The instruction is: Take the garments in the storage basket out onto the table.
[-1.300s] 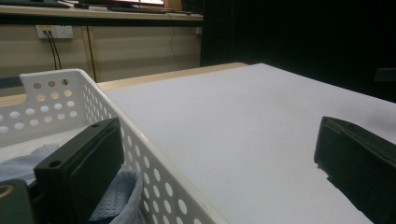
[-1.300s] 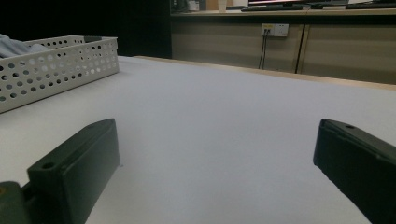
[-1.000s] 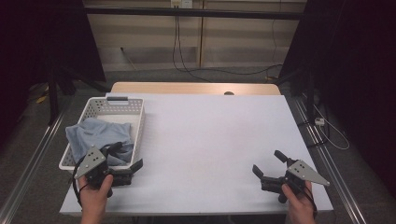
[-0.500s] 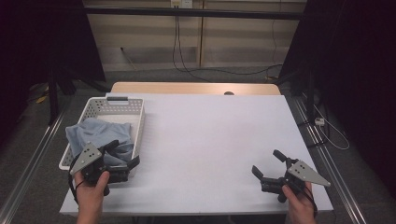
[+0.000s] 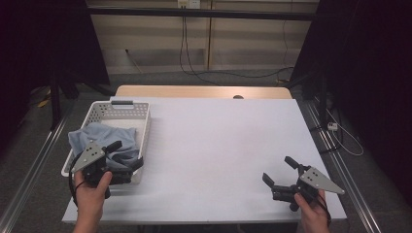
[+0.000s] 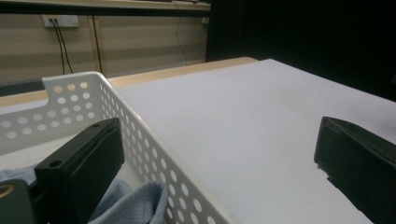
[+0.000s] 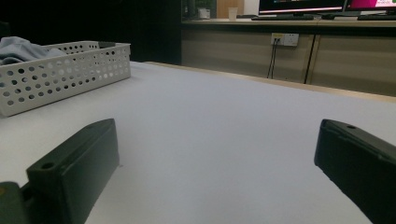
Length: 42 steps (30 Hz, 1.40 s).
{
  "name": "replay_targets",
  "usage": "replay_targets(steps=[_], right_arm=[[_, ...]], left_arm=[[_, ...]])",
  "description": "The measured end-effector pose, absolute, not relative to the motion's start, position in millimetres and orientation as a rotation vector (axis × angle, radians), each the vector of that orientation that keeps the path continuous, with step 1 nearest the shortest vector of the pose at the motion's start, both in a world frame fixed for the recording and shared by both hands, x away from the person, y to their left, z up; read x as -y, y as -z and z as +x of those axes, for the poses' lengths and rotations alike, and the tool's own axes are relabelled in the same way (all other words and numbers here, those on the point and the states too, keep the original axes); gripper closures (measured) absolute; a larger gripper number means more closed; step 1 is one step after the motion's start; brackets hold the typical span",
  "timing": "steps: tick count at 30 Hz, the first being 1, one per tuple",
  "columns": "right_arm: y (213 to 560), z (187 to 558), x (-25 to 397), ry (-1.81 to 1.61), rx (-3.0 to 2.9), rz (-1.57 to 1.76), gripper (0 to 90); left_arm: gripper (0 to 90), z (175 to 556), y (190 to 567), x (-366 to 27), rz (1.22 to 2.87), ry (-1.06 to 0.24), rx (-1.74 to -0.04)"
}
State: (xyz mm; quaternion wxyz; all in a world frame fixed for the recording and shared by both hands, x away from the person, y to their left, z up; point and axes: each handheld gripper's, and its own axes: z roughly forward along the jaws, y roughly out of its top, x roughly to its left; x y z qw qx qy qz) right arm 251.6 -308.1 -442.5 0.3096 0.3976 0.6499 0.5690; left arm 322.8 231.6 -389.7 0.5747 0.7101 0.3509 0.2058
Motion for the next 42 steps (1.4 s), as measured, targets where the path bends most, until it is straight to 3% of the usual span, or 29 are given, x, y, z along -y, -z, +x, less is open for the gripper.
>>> replay_targets(steps=[42], right_arm=[[442,251,307,-1.516,-1.738,1.032,0.1]], left_arm=[[2.0,363,366,-257,1.778,-0.503,-0.866]])
